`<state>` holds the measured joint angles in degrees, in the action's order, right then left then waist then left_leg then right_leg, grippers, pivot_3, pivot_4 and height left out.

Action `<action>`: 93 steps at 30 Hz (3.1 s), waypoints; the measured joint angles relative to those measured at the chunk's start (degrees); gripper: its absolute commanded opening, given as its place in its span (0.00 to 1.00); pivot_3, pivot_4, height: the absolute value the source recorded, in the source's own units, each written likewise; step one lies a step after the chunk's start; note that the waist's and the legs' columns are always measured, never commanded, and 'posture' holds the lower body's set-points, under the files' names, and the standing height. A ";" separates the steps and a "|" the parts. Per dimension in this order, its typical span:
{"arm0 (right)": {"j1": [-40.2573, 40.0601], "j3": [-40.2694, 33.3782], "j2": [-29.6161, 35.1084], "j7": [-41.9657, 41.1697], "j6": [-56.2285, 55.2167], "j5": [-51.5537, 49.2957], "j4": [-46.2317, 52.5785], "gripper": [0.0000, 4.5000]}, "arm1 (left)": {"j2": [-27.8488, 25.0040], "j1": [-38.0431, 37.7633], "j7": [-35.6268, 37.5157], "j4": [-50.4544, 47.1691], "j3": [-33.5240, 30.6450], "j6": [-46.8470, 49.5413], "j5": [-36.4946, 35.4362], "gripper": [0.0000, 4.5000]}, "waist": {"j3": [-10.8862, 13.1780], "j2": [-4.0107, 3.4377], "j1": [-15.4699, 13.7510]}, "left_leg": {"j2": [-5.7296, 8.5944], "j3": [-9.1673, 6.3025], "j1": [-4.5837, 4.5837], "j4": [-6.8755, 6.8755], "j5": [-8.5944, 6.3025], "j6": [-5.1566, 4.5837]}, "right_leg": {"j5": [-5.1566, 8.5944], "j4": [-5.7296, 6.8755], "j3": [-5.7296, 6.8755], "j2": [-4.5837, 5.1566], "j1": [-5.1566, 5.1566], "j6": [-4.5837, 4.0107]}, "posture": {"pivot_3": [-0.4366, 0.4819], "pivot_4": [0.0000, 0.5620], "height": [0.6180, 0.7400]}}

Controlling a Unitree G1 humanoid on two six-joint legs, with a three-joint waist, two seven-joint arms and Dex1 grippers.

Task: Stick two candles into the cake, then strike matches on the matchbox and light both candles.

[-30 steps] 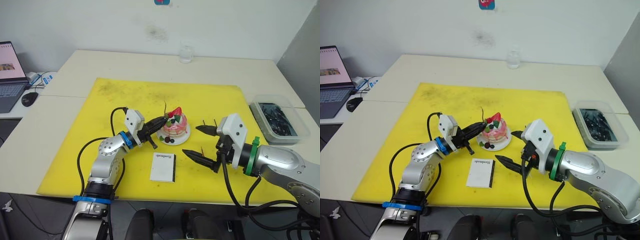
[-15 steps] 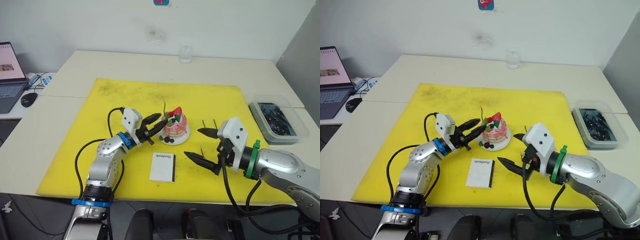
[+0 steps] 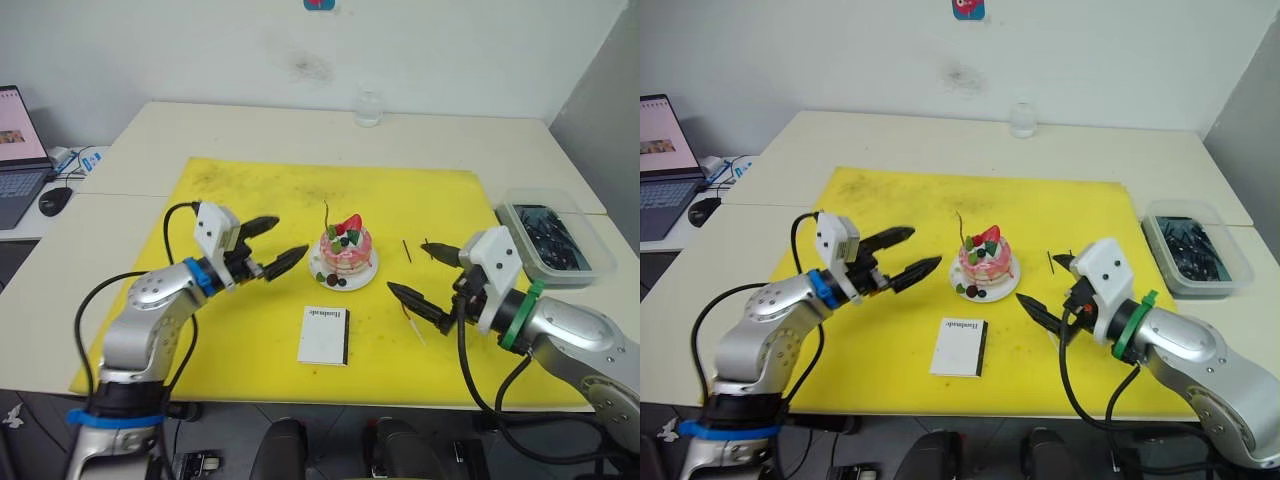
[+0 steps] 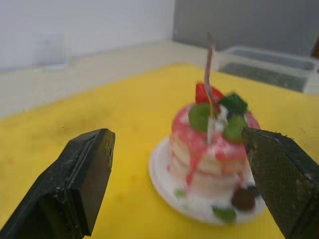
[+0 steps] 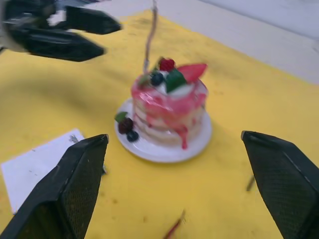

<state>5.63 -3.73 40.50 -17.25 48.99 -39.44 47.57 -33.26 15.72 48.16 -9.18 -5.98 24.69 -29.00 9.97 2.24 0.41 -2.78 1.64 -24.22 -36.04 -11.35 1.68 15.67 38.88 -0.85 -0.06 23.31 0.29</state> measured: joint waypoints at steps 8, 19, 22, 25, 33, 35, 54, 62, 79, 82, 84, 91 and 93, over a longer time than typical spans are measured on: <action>-15.02 0.81 -0.30 1.37 -3.47 9.39 2.01 1.00 | -9.36 -6.13 11.02 -13.17 1.68 2.50 -3.69 1.00 | 0.00 -0.01 -0.15 | 0.02 0.10 0.17 -0.01 0.00 0.00 | 0.05 0.00 -0.09 0.24 -0.09 -0.09 | 0.48 0.27 1.00; -18.65 7.54 -6.75 3.67 -6.78 18.44 -0.07 1.00 | -9.07 -4.11 16.26 -19.57 9.03 2.21 -5.58 1.00 | -0.01 -0.02 -0.14 | 0.03 0.05 0.25 -0.01 0.00 0.00 | 0.18 0.06 -0.07 0.20 -0.12 -0.32 | 0.48 0.27 1.00; -18.54 9.93 -8.43 4.54 -8.52 22.06 -1.91 1.00 | -7.82 -3.82 16.00 -18.52 10.38 0.04 -3.43 1.00 | -0.01 -0.02 -0.14 | 0.04 0.08 0.24 0.00 0.00 0.01 | 0.10 0.04 -0.08 0.19 -0.11 -0.18 | 0.48 0.27 1.00; -18.11 11.12 -10.31 5.21 -9.01 24.24 -3.63 0.91 | -7.59 -4.03 16.09 -16.94 11.43 -1.67 -1.33 1.00 | -0.01 -0.02 -0.14 | 0.01 0.06 0.23 0.03 -0.01 0.01 | 0.10 0.05 -0.06 0.17 -0.09 -0.18 | 0.48 0.27 1.00; -17.47 14.41 -13.66 5.96 -8.48 27.12 -5.15 0.30 | -7.24 -4.28 15.79 -15.64 11.49 -3.70 0.30 1.00 | -0.01 -0.02 -0.14 | 0.01 0.05 0.24 0.02 0.00 0.01 | 0.12 0.06 -0.06 0.18 -0.10 -0.21 | 0.48 0.27 1.00; -17.45 14.97 -13.80 5.91 -8.25 27.50 -4.95 0.13 | -7.07 -4.30 15.59 -15.61 11.50 -3.87 0.52 1.00 | -0.01 -0.02 -0.13 | 0.02 0.06 0.24 0.01 0.00 0.01 | 0.13 0.06 -0.07 0.19 -0.11 -0.22 | 0.48 0.27 1.00; -22.11 -10.87 2.75 -15.34 -7.59 19.03 -0.53 0.01 | -6.86 -3.31 16.40 -19.87 13.15 1.90 -5.10 1.00 | -0.01 -0.01 -0.34 | 0.07 0.04 0.25 0.00 0.00 0.00 | 0.08 0.04 -0.02 0.17 -0.16 -0.14 | 0.48 0.27 1.00; -31.64 -22.17 6.71 -30.18 -22.92 20.29 -16.61 0.01 | -5.73 0.58 17.45 -21.70 15.82 6.10 -8.53 1.00 | -0.01 -0.03 -0.20 | 0.11 0.04 0.26 0.00 0.00 0.00 | 0.08 0.06 -0.05 -0.02 -0.16 -0.14 | 0.48 0.27 1.00; -32.79 -22.56 6.78 -33.93 -21.96 18.59 -20.35 0.47 | -1.34 4.91 17.28 -20.44 18.40 6.23 -8.64 1.00 | -0.04 -0.07 -0.22 | 0.13 0.04 0.30 -0.03 0.00 0.00 | 0.06 0.08 -0.08 -0.07 -0.21 -0.10 | 0.48 0.27 1.00; -32.56 -22.92 7.37 -33.94 -19.72 17.86 -20.07 0.72 | -1.30 4.91 16.80 -20.44 18.77 6.23 -8.42 1.00 | -0.04 -0.07 -0.19 | 0.12 0.04 0.31 -0.03 0.00 0.00 | 0.06 0.09 -0.09 -0.08 -0.21 -0.10 | 0.48 0.27 1.00; -32.25 -24.38 8.98 -34.16 -17.11 17.11 -18.57 0.88 | -1.39 4.89 16.24 -20.44 18.77 6.15 -8.06 1.00 | -0.06 -0.13 -0.19 | 0.12 0.05 0.31 -0.04 0.00 0.00 | 0.05 0.10 -0.10 -0.08 -0.21 -0.09 | 0.48 0.27 1.00; -31.87 -31.17 23.35 -40.72 -3.96 13.26 -10.02 0.88 | -3.49 3.22 16.55 -20.46 18.80 3.33 -4.91 1.00 | -0.05 -0.13 -0.21 | 0.14 0.01 0.31 -0.03 0.00 0.01 | 0.04 0.08 -0.05 -0.13 -0.23 -0.08 | 0.48 0.27 1.00; -29.59 -30.32 26.91 -40.42 1.08 12.54 -8.55 0.88 | -3.52 3.25 16.53 -20.54 19.15 2.57 -4.05 1.00 | -0.05 -0.14 -0.22 | 0.15 0.03 0.32 -0.05 0.00 0.01 | 0.04 0.09 -0.07 -0.12 -0.22 -0.08 | 0.48 0.27 1.00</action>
<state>-23.96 -34.05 67.41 -57.67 50.07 -26.90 39.01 -36.78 18.96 64.70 -29.71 13.17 27.26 -33.05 9.92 2.10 0.19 -2.63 1.67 -23.89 -36.09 -11.36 1.69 15.72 38.97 -0.92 -0.18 23.09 0.21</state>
